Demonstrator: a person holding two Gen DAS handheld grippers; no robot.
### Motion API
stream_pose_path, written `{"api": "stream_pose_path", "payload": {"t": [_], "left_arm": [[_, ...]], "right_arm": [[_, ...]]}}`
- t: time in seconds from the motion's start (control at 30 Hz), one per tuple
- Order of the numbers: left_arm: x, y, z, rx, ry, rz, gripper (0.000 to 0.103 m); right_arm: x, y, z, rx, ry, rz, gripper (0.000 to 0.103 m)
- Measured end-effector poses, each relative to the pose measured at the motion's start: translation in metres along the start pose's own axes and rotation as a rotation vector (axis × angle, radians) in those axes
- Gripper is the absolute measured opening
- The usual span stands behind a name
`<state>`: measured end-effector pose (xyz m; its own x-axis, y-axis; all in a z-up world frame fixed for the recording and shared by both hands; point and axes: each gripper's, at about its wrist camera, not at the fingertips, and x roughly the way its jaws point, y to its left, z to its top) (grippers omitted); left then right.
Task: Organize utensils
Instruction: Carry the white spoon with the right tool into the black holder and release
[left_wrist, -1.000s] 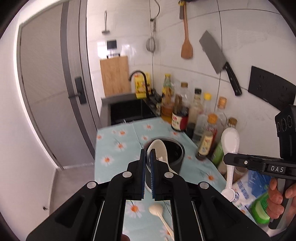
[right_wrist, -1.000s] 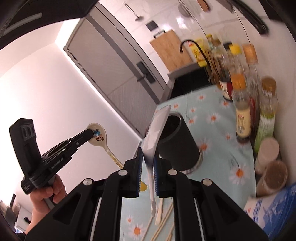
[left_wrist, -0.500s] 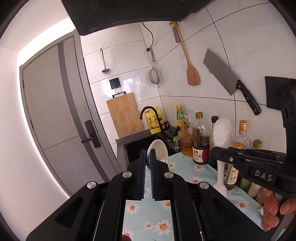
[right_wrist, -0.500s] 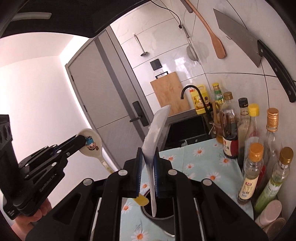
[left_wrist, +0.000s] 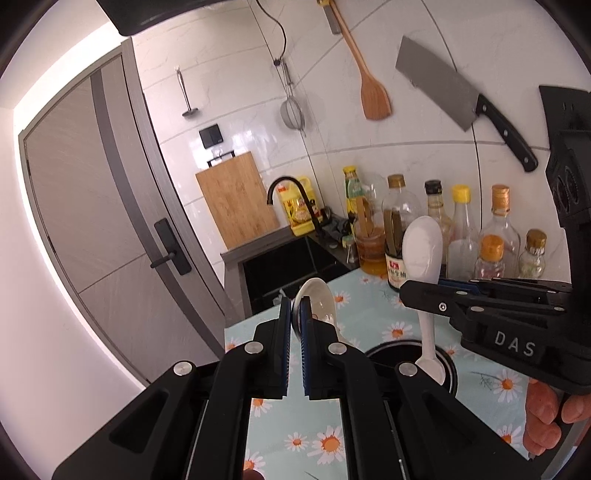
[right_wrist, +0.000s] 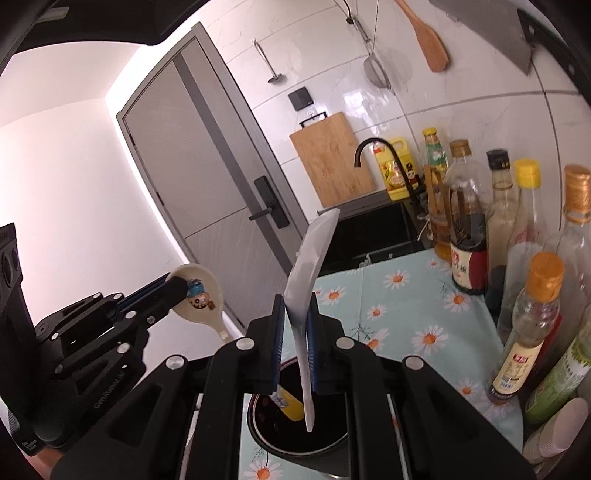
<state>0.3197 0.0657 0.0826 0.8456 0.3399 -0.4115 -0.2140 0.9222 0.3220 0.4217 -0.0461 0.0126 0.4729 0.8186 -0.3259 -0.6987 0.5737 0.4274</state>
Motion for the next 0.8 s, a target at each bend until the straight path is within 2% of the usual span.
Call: {"api": "stream_pose_path", "payload": {"t": [0.1,0.13,0.17,0.2,0.23,0.37,0.67,0.8], "left_arm": [[0.01,0.002,-0.006,-0.033,0.061,-0.055,0.01],[0.013,0.003,-0.007,-0.048,0.08,-0.064,0.012],[0.014,0.005,-0.009,-0.061,0.086,-0.068,0.021],[0.016,0.007,-0.01,-0.077,0.094,-0.083,0.03],[0.016,0.009,-0.012,-0.097,0.101,-0.104,0.044],[0.015,0.017,-0.014,-0.158,0.108,-0.14,0.045],[-0.008,0.023,-0.009,-0.183,0.082,-0.165,0.045],[-0.026,0.029,-0.012,-0.212,0.076,-0.207,0.045]], "right_arm": [[0.005,0.0,-0.008,-0.011,0.039,-0.014,0.015],[0.007,-0.002,-0.01,0.0,0.061,-0.009,0.024],[0.007,-0.004,-0.011,0.011,0.069,-0.01,0.038],[0.007,-0.005,-0.011,0.02,0.077,-0.016,0.046],[0.006,-0.006,-0.012,0.032,0.082,-0.018,0.055],[-0.004,-0.007,-0.008,0.046,0.079,-0.02,0.055],[-0.034,0.004,0.003,0.051,0.044,-0.022,0.055],[-0.052,0.01,0.001,0.046,0.042,-0.027,0.055]]}}
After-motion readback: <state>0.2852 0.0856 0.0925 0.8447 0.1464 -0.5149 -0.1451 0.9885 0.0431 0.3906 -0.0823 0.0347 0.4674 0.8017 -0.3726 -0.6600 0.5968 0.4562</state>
